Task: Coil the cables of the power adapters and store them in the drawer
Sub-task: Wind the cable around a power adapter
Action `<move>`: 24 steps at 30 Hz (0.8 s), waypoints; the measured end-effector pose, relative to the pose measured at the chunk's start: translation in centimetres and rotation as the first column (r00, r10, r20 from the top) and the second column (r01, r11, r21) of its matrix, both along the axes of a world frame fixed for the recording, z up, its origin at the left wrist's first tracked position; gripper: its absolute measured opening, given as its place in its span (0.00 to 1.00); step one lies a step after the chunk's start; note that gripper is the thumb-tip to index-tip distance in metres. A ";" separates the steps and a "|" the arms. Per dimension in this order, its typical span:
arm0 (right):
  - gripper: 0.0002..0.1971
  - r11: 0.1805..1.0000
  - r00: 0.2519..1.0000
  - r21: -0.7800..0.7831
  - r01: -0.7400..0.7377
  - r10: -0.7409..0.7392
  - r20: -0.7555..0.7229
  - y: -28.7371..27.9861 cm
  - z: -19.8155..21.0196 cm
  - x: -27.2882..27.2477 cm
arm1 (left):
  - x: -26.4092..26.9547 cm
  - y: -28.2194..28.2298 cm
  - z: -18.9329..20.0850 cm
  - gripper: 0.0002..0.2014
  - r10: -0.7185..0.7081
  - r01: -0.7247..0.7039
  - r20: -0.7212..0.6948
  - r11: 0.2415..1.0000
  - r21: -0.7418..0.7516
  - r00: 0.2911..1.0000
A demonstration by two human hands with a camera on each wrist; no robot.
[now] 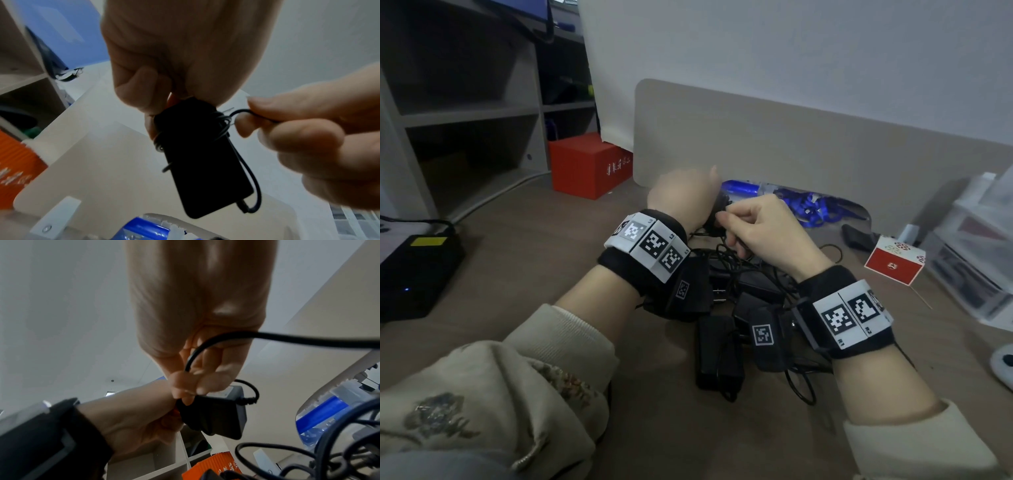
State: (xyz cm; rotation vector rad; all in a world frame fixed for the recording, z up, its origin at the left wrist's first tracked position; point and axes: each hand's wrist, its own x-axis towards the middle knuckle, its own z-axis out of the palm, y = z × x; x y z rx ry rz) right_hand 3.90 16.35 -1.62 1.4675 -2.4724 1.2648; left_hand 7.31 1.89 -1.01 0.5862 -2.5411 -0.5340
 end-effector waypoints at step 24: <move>0.09 0.998 0.965 -0.064 0.003 0.014 0.264 0.7 -0.5 -1.5 | 1.8 0.4 2.1 0.21 -0.235 0.407 -0.334 0.442 0.800 0.913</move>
